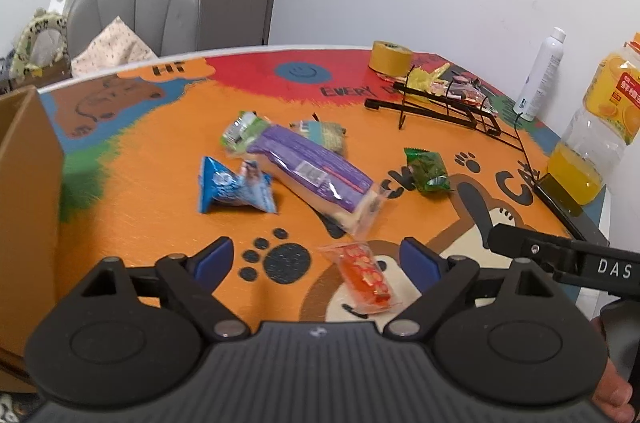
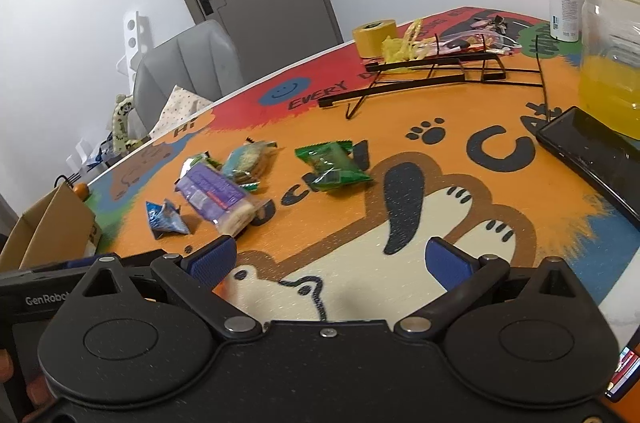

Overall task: Organize snacks
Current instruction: 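Grasp the red-orange candy pack with the left gripper, then grasp the green snack pack with the right gripper while the left holds the red candy pack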

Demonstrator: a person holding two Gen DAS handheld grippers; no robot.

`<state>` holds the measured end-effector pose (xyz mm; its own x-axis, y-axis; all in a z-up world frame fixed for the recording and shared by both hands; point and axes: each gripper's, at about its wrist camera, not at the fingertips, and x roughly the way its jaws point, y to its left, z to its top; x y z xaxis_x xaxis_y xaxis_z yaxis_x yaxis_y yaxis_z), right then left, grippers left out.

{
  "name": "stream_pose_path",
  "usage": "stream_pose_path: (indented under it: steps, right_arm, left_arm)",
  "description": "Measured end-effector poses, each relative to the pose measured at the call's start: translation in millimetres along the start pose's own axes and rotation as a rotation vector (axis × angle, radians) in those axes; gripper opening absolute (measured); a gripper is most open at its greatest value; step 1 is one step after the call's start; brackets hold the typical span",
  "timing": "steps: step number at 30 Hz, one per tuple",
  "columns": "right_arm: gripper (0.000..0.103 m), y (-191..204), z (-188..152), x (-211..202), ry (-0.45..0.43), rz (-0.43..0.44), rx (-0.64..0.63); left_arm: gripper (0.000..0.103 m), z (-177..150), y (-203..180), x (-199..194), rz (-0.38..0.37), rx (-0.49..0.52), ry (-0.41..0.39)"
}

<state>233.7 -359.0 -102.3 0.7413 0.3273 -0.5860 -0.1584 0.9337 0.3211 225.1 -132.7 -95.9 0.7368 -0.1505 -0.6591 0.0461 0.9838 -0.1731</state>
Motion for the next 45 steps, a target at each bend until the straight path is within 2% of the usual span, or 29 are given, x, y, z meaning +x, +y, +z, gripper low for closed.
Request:
stream_pose_path:
  steps: [5, 11, 13, 14, 16, 24, 37, 45]
  right_arm:
    - [0.101, -5, 1, 6, -0.006, 0.006, -0.009]
    - [0.099, -5, 1, 16, 0.0, 0.027, -0.026]
    - [0.099, -5, 2, 19, 0.004, 0.03, -0.028]
    - [0.099, -5, 2, 20, 0.005, 0.032, -0.027]
    - [0.099, -7, 3, 23, 0.007, 0.035, -0.021]
    - [0.099, -9, 7, 34, 0.001, 0.044, 0.002]
    - [0.098, 0, 25, 49, -0.018, 0.073, -0.015]
    - [0.098, 6, 39, 67, -0.013, 0.077, -0.038]
  left_arm:
    - [0.085, -3, -11, 13, -0.006, 0.014, 0.017]
    - [0.064, -8, -21, 34, -0.018, 0.023, 0.078]
    - [0.054, -11, -23, 40, -0.018, 0.029, 0.096]
    - [0.049, -12, -24, 40, -0.008, 0.037, 0.08]
    - [0.02, -12, -24, 41, -0.007, 0.041, 0.078]
    - [0.019, -5, -19, 33, -0.017, 0.051, 0.048]
    - [0.019, 20, 4, 23, 0.045, 0.03, -0.03]
    - [0.019, 32, 20, 28, 0.068, 0.005, -0.051]
